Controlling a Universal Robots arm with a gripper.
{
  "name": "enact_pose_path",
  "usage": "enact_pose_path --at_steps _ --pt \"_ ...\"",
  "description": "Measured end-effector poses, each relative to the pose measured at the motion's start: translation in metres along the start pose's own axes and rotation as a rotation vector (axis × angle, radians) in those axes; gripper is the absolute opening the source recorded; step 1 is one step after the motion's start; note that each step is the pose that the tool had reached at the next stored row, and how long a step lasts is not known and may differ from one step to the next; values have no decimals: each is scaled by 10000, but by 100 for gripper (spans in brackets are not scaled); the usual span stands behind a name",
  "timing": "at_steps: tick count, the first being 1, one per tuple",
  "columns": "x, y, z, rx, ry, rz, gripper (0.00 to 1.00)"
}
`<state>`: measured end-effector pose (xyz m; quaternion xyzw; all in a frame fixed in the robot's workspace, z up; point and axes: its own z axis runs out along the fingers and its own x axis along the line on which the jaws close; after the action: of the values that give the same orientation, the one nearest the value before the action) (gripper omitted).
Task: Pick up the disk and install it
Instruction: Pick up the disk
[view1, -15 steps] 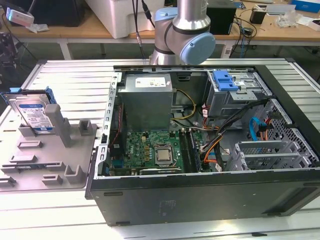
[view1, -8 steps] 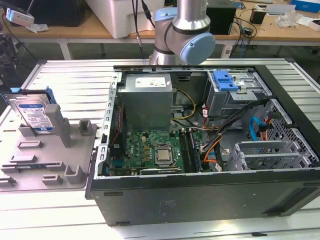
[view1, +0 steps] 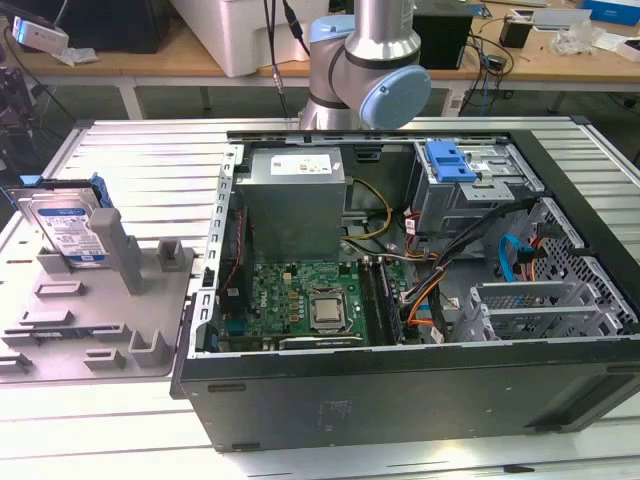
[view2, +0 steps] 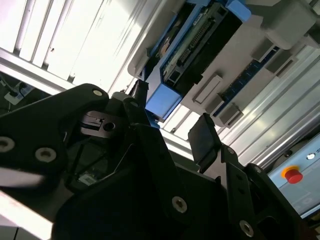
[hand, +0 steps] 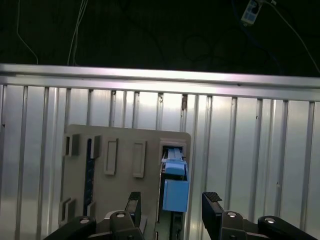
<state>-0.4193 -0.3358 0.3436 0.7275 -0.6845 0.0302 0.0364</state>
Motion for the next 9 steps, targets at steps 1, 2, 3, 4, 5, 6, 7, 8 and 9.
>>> enact_pose_path --at_steps 1,2,3,4,5,6,7,8,9 --pt "0 2 4 -7 -1 84 60" --pt "0 3 7 -12 -1 125 60" --pt "0 4 10 -17 -1 162 60" --pt "-1 5 14 -18 -2 192 60" --pt "-2 5 18 -20 -2 211 60" --pt "-2 6 23 -23 -2 231 60" --pt "-3 6 26 -24 -3 242 60" --pt "-3 6 29 -24 -3 249 60" --pt "-4 6 34 -24 -3 259 60"
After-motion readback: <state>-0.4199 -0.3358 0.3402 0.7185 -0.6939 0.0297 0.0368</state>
